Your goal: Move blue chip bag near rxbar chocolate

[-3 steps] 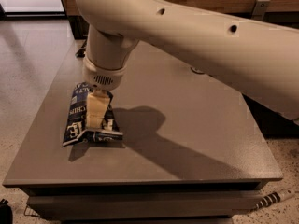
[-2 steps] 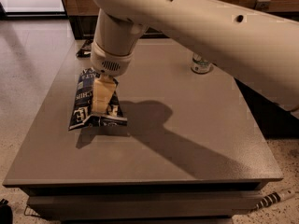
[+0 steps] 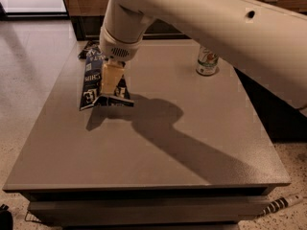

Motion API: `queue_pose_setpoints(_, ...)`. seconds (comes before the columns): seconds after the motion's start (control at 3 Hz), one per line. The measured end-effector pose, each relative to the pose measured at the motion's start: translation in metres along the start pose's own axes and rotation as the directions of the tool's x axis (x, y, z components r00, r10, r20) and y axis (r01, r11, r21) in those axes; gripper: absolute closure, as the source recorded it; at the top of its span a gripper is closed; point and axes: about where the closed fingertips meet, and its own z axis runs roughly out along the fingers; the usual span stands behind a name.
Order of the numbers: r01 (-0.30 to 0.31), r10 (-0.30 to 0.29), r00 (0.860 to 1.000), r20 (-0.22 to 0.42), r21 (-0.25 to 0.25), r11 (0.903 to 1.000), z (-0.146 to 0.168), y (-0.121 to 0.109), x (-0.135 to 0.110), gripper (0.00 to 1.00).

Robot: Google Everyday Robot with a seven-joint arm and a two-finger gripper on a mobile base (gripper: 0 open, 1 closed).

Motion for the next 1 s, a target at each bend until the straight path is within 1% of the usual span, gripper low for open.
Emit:
queue_pose_setpoints(0.33,0.002,-0.001,1.0,-0.011,0.099,0.9951,0.002,-0.031,0.003,1.0)
queue_pose_setpoints(0.67,-0.017,0.021,0.999,-0.026,0.165,0.9861,0.005,-0.057,0.009,1.0)
queue_pose_setpoints(1.0,-0.057,0.066,0.997,-0.049,0.179,0.9822,0.009,-0.065,0.022,1.0)
